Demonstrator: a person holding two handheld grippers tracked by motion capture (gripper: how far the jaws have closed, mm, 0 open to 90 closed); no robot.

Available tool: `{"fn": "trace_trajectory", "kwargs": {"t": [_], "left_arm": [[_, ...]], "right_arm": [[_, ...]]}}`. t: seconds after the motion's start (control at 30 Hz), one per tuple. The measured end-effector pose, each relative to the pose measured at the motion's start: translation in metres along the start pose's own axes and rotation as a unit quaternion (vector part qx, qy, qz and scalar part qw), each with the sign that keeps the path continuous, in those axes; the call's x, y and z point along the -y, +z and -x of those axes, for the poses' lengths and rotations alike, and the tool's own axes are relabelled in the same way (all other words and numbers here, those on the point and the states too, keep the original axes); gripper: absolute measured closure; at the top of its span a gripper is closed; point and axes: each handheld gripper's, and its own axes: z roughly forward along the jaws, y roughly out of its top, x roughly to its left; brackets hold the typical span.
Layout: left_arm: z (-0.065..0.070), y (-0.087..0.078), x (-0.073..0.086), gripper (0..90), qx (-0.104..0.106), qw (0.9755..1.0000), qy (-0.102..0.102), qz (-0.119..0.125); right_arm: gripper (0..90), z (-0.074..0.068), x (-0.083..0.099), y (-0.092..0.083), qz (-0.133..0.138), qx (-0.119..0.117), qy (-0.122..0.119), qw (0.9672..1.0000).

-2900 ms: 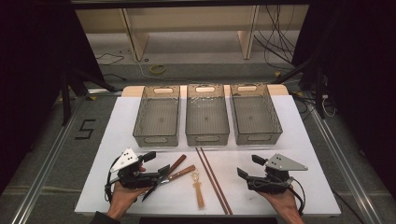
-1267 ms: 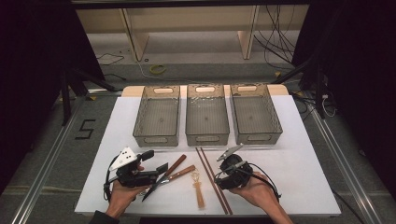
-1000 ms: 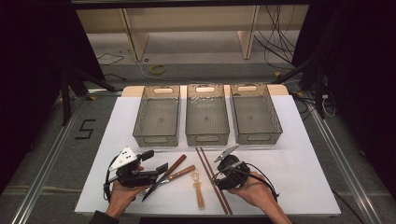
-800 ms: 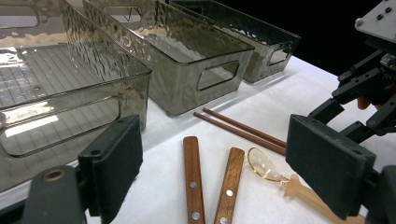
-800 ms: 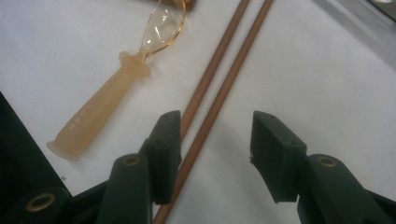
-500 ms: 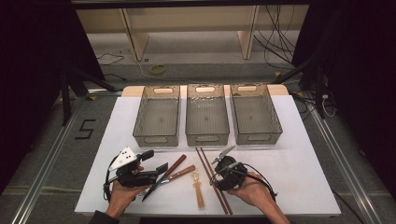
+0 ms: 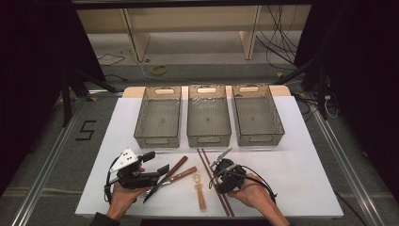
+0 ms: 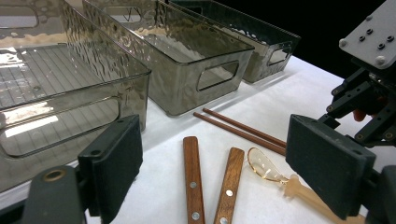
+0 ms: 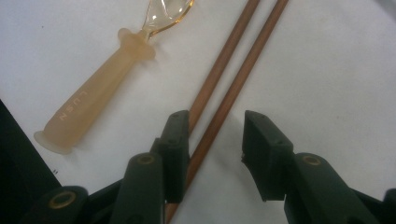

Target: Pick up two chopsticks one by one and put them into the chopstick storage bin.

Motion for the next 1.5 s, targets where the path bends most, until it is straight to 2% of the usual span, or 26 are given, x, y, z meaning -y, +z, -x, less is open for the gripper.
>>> {"fn": "trace_trajectory", "kwargs": {"t": [1.1, 1.3, 1.5], "left_arm": [[-0.0001, 0.0002, 0.0, 18.1, 0.001, 1.0, -0.001, 0.0], [-0.0001, 0.0002, -0.0001, 18.1, 0.001, 1.0, -0.001, 0.0], [0.0, 0.0002, 0.0, 18.1, 0.001, 1.0, -0.001, 0.0]], "right_arm": [[69.4, -0.0013, -0.004, 0.0071, -0.032, 0.007, -0.009, 0.9994], [75.1, -0.0004, -0.0048, 0.008, -0.039, 0.012, -0.017, 0.999], [82.7, 0.0039, -0.0062, 0.0081, -0.045, 0.009, -0.008, 0.9989]]}}
